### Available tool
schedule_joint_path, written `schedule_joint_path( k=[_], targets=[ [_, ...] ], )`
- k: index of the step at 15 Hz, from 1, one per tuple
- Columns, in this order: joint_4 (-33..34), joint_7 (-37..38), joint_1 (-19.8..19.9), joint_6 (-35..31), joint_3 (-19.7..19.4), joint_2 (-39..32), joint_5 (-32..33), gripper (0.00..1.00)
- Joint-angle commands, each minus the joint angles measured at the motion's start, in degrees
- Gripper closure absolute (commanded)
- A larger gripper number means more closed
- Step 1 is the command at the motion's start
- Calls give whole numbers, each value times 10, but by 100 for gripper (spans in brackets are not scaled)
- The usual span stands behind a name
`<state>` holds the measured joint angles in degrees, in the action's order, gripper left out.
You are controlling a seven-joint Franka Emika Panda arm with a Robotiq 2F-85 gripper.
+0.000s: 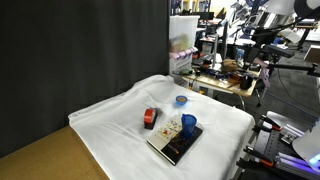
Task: Remove the marker from the blue cup.
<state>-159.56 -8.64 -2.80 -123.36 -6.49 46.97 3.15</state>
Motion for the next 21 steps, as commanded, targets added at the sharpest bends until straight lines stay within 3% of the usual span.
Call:
schedule_joint_path(
  k=[1,10,17,20,21],
  targets=[
    [1,-5,7,2,8,0,-7,0],
    [1,-8,-4,-1,2,-9,-24,0],
    [17,-50,-96,-89,2,-102,-137,0],
    [30,-92,-140,-98,0,-138,-172,0],
    [13,-64,-116,-91,17,-112,-155,0]
  ],
)
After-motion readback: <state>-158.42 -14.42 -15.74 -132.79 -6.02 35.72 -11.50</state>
